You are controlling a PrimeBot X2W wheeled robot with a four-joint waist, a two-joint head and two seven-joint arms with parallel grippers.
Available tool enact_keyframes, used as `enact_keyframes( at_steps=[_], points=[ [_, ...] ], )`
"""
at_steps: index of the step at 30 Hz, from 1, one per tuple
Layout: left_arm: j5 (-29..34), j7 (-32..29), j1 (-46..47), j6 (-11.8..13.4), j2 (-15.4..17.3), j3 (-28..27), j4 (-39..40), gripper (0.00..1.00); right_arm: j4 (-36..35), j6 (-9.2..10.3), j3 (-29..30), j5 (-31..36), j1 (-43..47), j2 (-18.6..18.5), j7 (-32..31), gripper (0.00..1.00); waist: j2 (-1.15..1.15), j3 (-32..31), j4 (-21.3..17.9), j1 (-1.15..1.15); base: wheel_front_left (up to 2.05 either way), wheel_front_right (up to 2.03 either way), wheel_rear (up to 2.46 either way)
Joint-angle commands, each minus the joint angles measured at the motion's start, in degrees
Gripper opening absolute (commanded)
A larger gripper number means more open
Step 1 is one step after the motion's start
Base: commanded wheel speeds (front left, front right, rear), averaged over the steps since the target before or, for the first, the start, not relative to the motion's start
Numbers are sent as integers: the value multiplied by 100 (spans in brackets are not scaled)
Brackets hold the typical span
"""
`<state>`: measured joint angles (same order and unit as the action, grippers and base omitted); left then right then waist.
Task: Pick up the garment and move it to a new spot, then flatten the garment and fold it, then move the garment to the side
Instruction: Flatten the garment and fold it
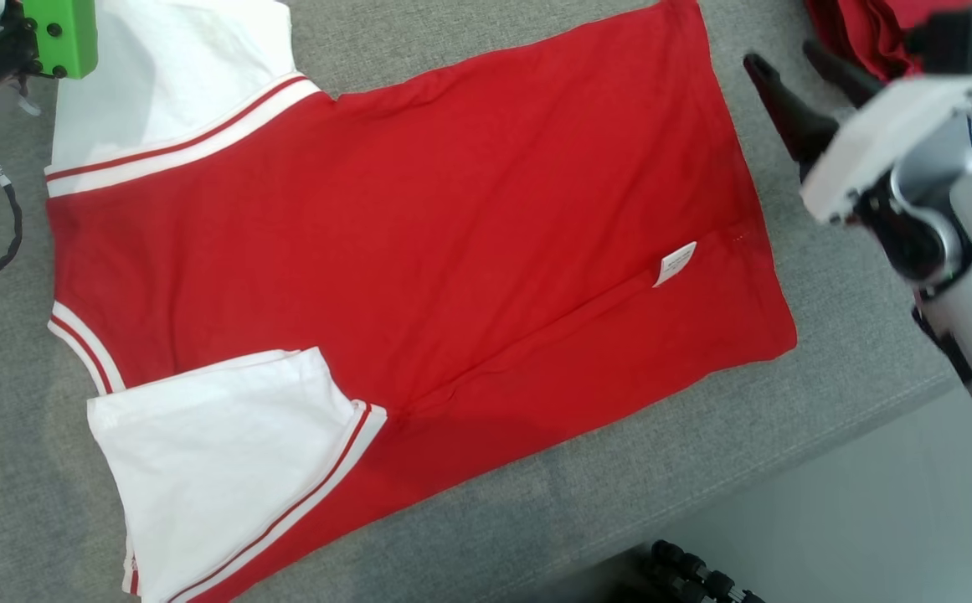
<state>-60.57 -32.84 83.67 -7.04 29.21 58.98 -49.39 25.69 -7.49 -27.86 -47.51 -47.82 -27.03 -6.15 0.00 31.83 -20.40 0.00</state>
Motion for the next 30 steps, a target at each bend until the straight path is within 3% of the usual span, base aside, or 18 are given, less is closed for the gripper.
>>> enact_keyframes(
  at_steps=[1, 4, 6, 13, 23, 26, 28, 30],
  points=[
    [-13, 28, 62, -11, 21, 14, 36, 0, 306, 4, 10, 149, -330, 184, -297, 100, 0, -12, 37, 0, 0, 0, 0],
    [-9, 32, 89, -19, 12, 33, 78, 0, 704, 1, 25, 350, -716, 416, -592, 100, 0, -3, 96, 0, 0, 0, 0],
    [-12, 49, 96, -28, -5, 59, 161, 0, 1354, 2, 106, 652, -1169, 753, -887, 100, 0, 12, 180, 0, 0, 0, 0],
    [13, 117, 87, -39, -3, 125, 358, 0, 2786, 2, 498, 1241, -1899, 1358, -1104, 100, 0, 49, 370, 0, 0, 0, 0],
    [23, 103, 96, -42, -56, 222, 533, 0, 3957, 2, 791, 1668, -2509, 1725, -1052, 100, 0, 53, 494, 0, 0, 0, 0],
    [21, 97, 119, -44, -78, 245, 565, 0, 4200, 2, 839, 1776, -2679, 1774, -1006, 87, 0, 69, 528, 0, 0, 0, 0],
    [18, 94, 121, -45, -97, 261, 582, 0, 4342, 2, 863, 1837, -2781, 1778, -1008, 72, 0, 79, 552, 0, 0, 0, 0],
    [16, 93, 131, -45, -110, 276, 602, 0, 4454, 2, 883, 1881, -2867, 1796, -1041, 49, 0, 90, 573, 0, 0, 0, 0]
  ],
)
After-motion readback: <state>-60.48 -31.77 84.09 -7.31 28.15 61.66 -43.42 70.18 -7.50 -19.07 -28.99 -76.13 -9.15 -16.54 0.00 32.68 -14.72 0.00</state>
